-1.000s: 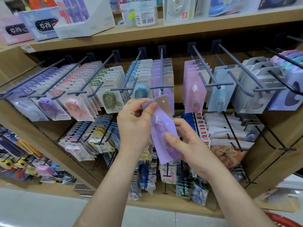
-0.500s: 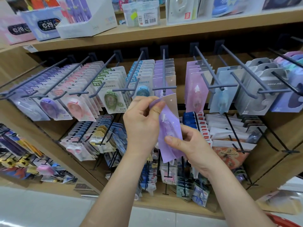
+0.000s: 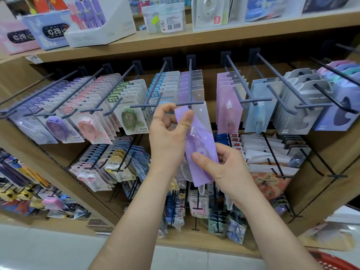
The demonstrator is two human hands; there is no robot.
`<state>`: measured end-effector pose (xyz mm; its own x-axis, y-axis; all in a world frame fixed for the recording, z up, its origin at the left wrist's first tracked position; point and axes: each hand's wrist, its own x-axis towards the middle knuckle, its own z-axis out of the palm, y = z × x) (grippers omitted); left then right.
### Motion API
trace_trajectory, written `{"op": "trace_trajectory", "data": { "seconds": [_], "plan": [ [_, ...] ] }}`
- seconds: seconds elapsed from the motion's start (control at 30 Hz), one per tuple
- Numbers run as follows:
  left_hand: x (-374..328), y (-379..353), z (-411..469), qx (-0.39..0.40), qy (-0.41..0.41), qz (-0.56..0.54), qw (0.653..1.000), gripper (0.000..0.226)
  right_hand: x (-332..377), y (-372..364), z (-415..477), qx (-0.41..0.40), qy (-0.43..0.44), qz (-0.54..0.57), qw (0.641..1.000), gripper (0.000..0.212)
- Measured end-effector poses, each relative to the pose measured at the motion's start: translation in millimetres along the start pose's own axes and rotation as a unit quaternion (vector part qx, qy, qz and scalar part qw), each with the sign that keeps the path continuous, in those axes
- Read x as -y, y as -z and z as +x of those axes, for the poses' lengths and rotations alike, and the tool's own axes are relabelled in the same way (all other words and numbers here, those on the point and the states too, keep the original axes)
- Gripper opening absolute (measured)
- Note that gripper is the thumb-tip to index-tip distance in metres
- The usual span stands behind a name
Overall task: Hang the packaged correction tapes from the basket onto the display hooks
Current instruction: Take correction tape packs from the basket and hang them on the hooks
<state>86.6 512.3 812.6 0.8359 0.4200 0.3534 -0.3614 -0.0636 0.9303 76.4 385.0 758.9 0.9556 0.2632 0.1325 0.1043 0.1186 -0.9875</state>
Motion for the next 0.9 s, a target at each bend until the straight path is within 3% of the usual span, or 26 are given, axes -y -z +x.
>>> {"op": "trace_trajectory", "data": {
  "seconds": [0.17,0.23,0.33,0.47,0.57,0.7,0.77,0.9],
  "plan": [
    [7,16,-18,0.041,0.066,0.008,0.997,0.006,5,-6,-3,-0.029,-0.008,-0.007,1.0,0.027],
    [14,28,-32,0.087,0.108,0.002,0.99,0.014,6,-8,-2,-0.038,-0.01,-0.011,0.999,0.039],
    [19,42,-46,0.113,0.139,0.006,0.984,0.02,6,-14,0,-0.051,-0.013,-0.009,0.999,0.04],
    [21,54,-50,0.065,0.103,0.109,0.987,0.015,9,-17,4,-0.068,-0.011,-0.082,0.994,0.037],
    [15,67,-52,-0.016,0.091,0.099,0.991,0.011,13,-11,11,-0.046,-0.027,-0.185,0.981,0.038],
    [4,76,-55,-0.063,0.076,0.054,0.994,0.029,17,-12,22,-0.039,-0.073,-0.027,0.996,0.032],
    [0,76,-57,-0.056,0.073,0.028,0.995,0.036,20,-14,27,-0.083,-0.066,-0.04,0.994,0.035],
    [-2,71,-56,-0.044,0.088,-0.01,0.995,0.026,24,-16,38,-0.162,-0.047,-0.093,0.981,0.035]
  ]
}}
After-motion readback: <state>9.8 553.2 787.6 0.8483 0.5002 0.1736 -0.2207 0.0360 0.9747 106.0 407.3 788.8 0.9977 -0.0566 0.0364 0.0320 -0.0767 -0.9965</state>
